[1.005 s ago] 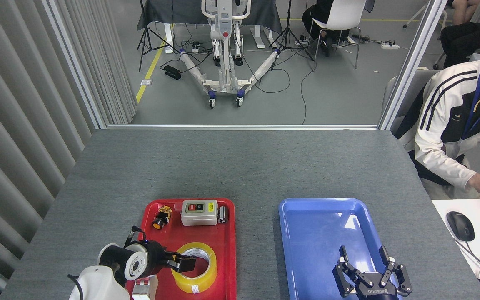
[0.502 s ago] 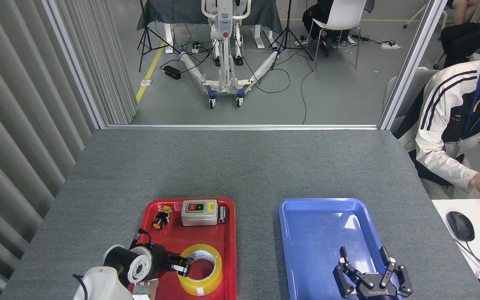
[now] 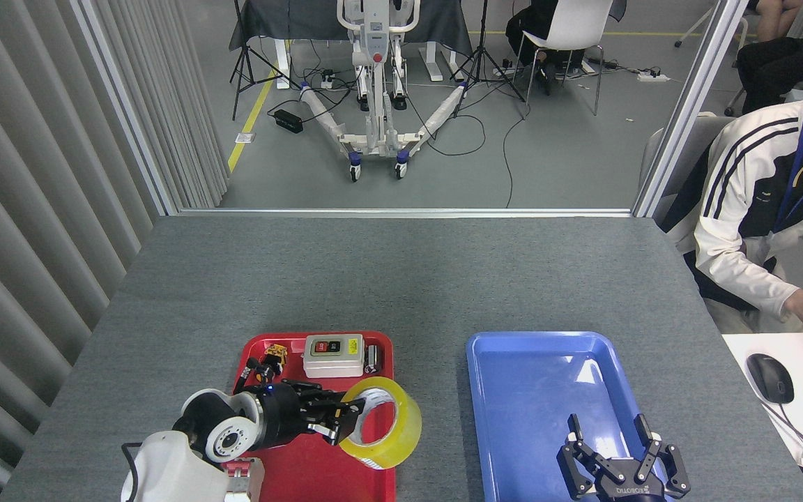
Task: Place and move tape with both arms
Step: 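Lift the tape roll with the left gripper and carry it toward the blue tray, then grasp the tape roll with the right gripper from the left gripper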
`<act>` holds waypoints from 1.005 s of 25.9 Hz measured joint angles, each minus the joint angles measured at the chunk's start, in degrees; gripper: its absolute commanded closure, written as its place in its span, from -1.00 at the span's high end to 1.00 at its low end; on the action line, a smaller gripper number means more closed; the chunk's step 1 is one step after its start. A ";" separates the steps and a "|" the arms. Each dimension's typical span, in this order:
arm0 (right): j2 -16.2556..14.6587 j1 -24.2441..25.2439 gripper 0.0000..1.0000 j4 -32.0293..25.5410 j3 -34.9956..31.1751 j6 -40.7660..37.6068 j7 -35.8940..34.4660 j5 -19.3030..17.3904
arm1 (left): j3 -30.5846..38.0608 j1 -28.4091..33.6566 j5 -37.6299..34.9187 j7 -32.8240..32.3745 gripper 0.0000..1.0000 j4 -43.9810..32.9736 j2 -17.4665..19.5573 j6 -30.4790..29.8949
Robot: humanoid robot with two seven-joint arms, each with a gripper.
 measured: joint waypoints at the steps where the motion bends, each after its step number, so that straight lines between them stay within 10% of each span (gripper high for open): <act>1: 0.00 0.00 0.99 0.00 0.00 -0.14 0.16 0.12 | -0.05 -0.11 1.31 1.96 -1.00 0.24 -0.49 -2.13; 7: -0.28 1.11 0.99 -0.19 -0.18 -6.55 -4.76 3.17 | -0.60 0.05 4.38 10.81 -1.00 6.11 -7.95 -7.16; 15: -3.79 4.65 0.99 -2.28 -3.61 -35.96 -13.54 5.04 | -0.59 -0.25 6.43 12.58 -1.00 8.81 -10.99 -7.60; 26: -2.22 4.81 0.99 -4.01 -0.27 -41.05 -14.71 5.21 | -3.91 1.08 6.67 12.70 -1.00 8.82 -10.88 -7.66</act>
